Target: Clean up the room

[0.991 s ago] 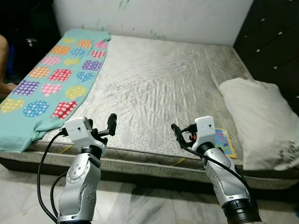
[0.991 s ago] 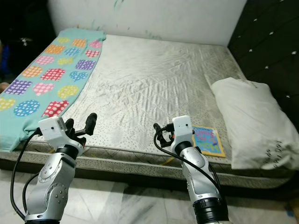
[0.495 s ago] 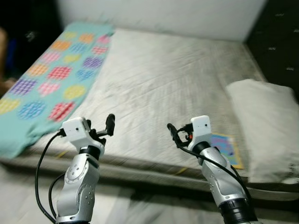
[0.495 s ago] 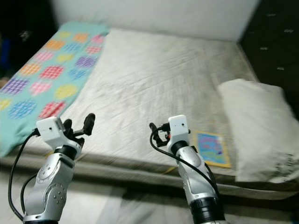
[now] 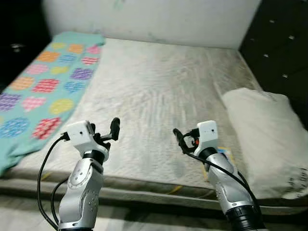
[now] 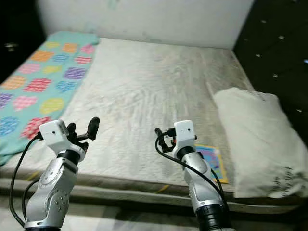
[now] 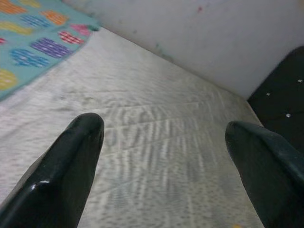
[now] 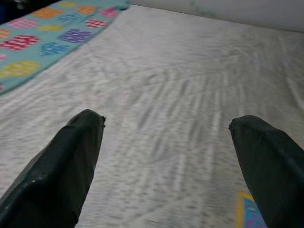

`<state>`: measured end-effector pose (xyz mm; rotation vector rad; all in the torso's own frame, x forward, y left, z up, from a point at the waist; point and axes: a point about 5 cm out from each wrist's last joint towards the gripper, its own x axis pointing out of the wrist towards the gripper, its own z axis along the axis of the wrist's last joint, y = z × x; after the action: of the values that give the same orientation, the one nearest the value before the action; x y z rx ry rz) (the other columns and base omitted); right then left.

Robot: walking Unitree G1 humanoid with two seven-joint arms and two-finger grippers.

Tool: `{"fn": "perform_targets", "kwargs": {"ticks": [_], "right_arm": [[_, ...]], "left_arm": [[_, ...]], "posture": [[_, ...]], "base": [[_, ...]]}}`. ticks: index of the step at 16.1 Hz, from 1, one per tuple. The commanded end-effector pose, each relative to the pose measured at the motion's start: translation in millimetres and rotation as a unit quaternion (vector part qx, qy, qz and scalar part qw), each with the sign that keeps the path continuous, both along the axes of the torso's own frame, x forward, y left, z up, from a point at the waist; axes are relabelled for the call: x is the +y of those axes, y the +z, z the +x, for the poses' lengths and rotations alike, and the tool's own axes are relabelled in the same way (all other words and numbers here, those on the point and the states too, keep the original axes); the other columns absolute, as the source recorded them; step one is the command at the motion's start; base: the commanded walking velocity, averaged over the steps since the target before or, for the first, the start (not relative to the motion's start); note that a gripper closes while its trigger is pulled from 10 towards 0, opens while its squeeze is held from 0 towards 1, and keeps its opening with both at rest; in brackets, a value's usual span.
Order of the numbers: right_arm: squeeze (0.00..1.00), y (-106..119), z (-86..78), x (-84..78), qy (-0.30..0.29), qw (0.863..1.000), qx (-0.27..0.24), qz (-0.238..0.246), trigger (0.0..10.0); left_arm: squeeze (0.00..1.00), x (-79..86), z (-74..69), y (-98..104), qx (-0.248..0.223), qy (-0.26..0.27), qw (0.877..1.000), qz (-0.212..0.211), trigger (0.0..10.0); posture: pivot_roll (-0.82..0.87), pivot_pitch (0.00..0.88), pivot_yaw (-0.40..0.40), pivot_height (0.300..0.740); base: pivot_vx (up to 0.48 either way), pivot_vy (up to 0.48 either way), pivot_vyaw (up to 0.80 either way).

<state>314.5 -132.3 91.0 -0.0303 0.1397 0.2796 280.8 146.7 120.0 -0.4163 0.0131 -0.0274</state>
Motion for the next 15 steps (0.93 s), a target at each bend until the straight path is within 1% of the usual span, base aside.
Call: {"fn": "perform_targets", "kwargs": {"ticks": [1, 3, 5, 7, 8, 9, 12, 13, 14, 15], "right_arm": [[0.0, -0.7, 0.9, -8.7, -0.011, 1.0, 0.004, -0.005, 10.0], [0.0, -4.7, 1.1, -9.4, -0.013, 1.0, 0.011, -0.003, 10.0], [0.0, -9.3, 1.9, -8.2, -0.012, 0.999, 0.013, -0.032, 10.0], [0.0, -14.9, 4.5, -5.1, -0.019, 0.998, 0.025, -0.053, 10.0], [0.0, -19.1, 6.2, 0.8, -0.01, 0.997, 0.031, -0.067, 10.0], [0.0, -19.2, 7.0, 7.0, 0.006, 0.997, 0.029, -0.069, 10.0], [0.0, -19.8, 15.3, 10.7, 0.0, 0.998, 0.038, -0.046, 10.0], [0.0, -17.2, 19.3, 8.8, -0.012, 0.999, 0.035, -0.031, 10.0], [0.0, -13.5, 22.0, 5.7, -0.024, 0.999, 0.028, -0.005, 10.0], [0.0, -9.2, 23.7, 3.5, -0.029, 0.999, 0.016, 0.006, 10.0]], "left_arm": [[0.0, -9.8, 0.6, -6.7, 0.024, 0.0, 1.0, -0.008, 10.0], [0.0, -11.2, 2.3, -8.4, 0.027, 0.006, 1.0, -0.01, 10.0], [0.0, -7.6, 7.2, -10.5, 0.031, 0.006, 0.999, 0.002, 10.0], [0.0, -4.0, 18.0, -6.1, 0.023, -0.003, 0.999, 0.024, 10.0], [0.0, -3.1, 23.9, -4.0, 0.019, -0.006, 0.999, 0.035, 10.0], [0.0, -3.5, 25.3, -0.7, 0.013, -0.01, 0.999, 0.044, 10.0], [0.0, -0.1, 27.3, -3.7, 0.014, -0.009, 0.999, 0.048, 10.0], [0.0, 2.8, 28.1, -5.5, 0.014, 0.005, 0.999, 0.04, 10.0], [0.0, 5.2, 30.0, -6.8, 0.017, 0.018, 0.999, 0.033, 10.0], [0.0, 5.1, 31.2, -6.8, 0.017, 0.019, 0.999, 0.031, 10.0]], "posture": [[-0.02, 0.059, -0.048, 0.74], [-0.02, 0.047, -0.053, 0.74], [-0.06, 0.019, -0.075, 0.74], [-0.09, 0.015, -0.091, 0.74], [-0.08, 0.008, -0.095, 0.74], [-0.07, 0.0, -0.089, 0.74], [-0.05, 0.0, -0.042, 0.74], [-0.05, 0.0, -0.023, 0.74], [-0.05, 0.0, -0.008, 0.74], [-0.05, 0.0, -0.003, 0.74]], "base": [[0.0, 0.0, 0.0], [0.0, 0.0, 0.0], [0.0, 0.0, 0.0], [0.0, 0.0, 0.0], [0.0, 0.0, 0.0], [0.0, 0.0, 0.0], [0.0, 0.0, 0.0], [0.0, 0.0, 0.0], [0.0, 0.0, 0.0], [0.0, 0.0, 0.0]]}}
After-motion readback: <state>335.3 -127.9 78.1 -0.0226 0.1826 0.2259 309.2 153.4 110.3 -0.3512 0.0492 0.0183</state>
